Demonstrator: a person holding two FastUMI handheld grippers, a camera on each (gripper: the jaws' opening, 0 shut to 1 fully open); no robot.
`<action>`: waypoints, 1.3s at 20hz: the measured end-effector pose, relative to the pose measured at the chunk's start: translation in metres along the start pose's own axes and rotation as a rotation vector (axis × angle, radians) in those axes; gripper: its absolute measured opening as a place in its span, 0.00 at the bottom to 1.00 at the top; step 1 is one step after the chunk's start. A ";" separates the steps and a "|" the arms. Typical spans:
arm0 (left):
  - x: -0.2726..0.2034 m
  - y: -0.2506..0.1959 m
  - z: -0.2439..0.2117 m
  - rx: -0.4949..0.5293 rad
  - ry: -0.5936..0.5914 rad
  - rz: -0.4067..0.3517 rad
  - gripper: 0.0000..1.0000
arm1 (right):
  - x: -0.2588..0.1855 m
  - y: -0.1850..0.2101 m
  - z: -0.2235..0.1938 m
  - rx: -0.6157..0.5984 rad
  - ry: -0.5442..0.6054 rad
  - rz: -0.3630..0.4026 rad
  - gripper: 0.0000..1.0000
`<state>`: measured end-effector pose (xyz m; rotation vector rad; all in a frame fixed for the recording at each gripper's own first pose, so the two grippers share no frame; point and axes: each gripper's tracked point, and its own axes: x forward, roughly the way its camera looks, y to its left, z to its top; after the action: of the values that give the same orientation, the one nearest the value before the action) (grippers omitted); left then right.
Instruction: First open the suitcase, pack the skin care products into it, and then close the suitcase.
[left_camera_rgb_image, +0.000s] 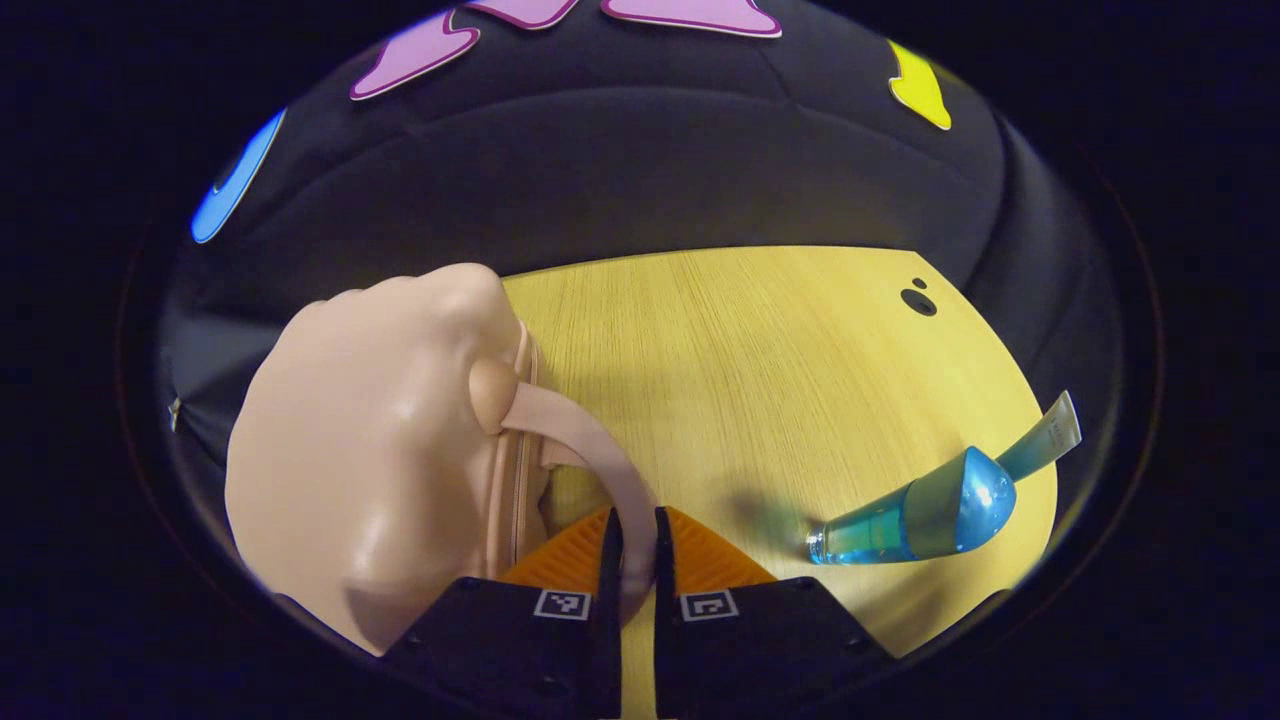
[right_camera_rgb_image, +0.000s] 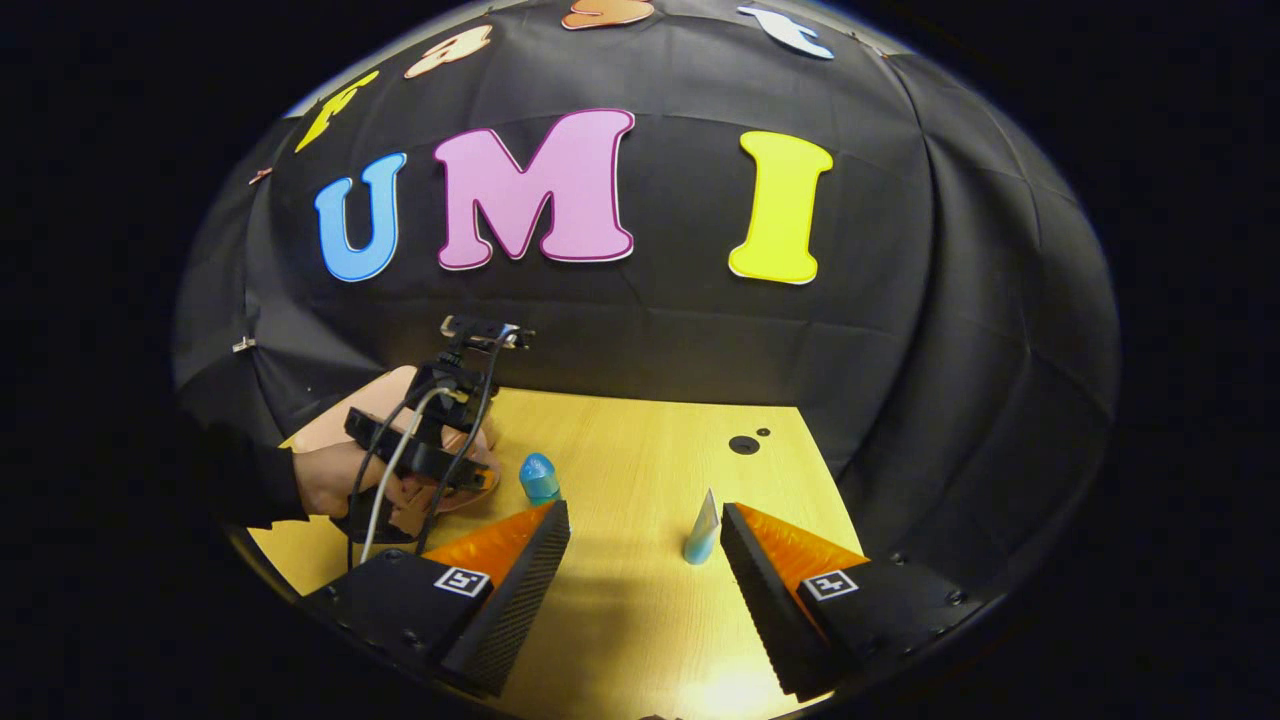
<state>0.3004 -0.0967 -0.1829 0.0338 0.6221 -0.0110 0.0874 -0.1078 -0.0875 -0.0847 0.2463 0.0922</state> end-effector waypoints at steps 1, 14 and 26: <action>-0.007 -0.001 0.006 0.003 -0.007 -0.008 0.15 | 0.002 -0.001 0.000 0.003 0.003 0.000 0.97; -0.191 0.179 0.151 -0.042 -0.271 0.078 0.10 | -0.012 0.056 0.025 0.003 -0.053 0.112 0.96; -0.157 0.516 0.074 -0.207 -0.285 0.258 0.10 | -0.010 0.113 0.026 -0.013 -0.037 0.026 0.96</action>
<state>0.2265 0.4164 -0.0171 -0.0866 0.3282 0.2936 0.0726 0.0061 -0.0683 -0.0931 0.2102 0.1215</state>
